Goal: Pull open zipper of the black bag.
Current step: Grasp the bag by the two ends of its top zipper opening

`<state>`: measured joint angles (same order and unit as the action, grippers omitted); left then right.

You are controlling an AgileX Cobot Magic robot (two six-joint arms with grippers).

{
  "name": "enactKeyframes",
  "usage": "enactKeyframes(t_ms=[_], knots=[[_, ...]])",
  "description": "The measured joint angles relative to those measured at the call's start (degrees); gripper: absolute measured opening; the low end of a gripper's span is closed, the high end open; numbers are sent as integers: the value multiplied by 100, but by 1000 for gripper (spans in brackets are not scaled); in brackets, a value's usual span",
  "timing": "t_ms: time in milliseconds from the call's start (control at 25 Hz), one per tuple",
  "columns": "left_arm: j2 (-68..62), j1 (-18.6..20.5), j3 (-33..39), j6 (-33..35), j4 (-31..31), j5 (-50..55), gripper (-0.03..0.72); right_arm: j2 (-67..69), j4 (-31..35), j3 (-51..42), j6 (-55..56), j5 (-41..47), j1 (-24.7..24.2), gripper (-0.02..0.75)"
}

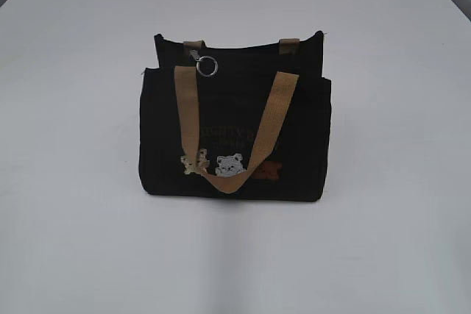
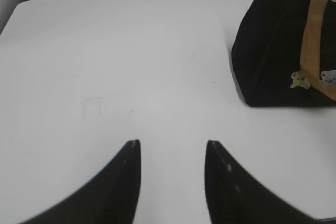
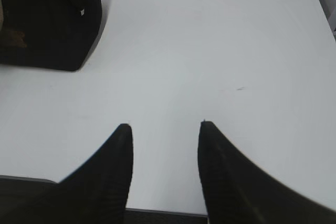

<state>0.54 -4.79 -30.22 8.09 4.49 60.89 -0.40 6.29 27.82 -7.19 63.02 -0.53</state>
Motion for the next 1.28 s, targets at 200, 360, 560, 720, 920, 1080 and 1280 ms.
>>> enactKeyframes(t_ms=[200, 360, 560, 720, 920, 1080, 1280], knots=[[0, 0, 0, 0, 0, 0, 308, 0, 0, 0, 0, 0, 0, 327], [0, 0, 0, 0, 0, 0, 308, 0, 0, 0, 0, 0, 0, 327], [0, 0, 0, 0, 0, 0, 308, 0, 0, 0, 0, 0, 0, 327], [0, 0, 0, 0, 0, 0, 308, 0, 0, 0, 0, 0, 0, 327], [-28, 0, -14, 0, 172, -13, 308, 0, 0, 0, 0, 0, 0, 327], [-765, 0, -109, 437, 1300, -934, 319, 0, 0, 0, 0, 0, 0, 327], [-2810, 0, -109, 3659, 3557, -3018, 383, 0, 0, 0, 0, 0, 0, 327]])
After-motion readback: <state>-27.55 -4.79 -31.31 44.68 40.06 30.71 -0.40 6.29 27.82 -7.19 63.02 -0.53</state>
